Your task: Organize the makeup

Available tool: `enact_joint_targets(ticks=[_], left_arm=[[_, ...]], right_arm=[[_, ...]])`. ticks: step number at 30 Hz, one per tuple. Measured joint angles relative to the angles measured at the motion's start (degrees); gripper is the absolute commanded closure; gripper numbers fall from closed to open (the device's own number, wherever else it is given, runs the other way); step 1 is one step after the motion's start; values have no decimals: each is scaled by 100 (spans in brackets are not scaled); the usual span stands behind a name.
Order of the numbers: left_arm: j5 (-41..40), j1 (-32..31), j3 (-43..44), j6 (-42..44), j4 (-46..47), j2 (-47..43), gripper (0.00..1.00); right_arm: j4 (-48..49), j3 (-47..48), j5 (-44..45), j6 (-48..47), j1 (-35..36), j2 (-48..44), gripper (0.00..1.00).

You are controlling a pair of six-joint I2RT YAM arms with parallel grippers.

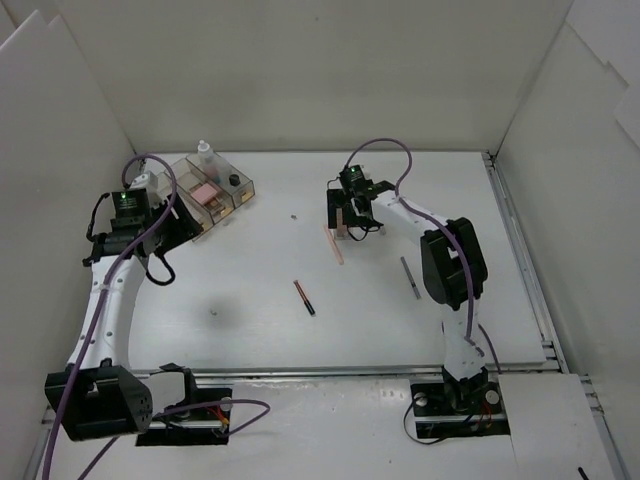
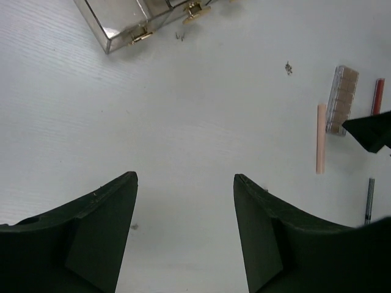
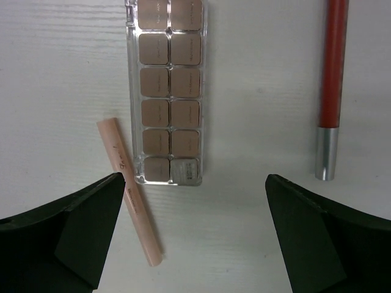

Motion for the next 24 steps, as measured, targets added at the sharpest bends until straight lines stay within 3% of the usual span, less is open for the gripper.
enact_joint_targets(ticks=[8, 15, 24], left_arm=[[125, -264, -361, -2, -404, -1051, 41], [166, -308, -389, 0, -531, -1255, 41], [212, -323, -538, 0, -595, -1250, 41]], right_arm=[[0, 479, 142, 26, -9, 636, 4], [9, 608, 199, 120, -31, 828, 8], [13, 570, 299, 133, -31, 896, 26]])
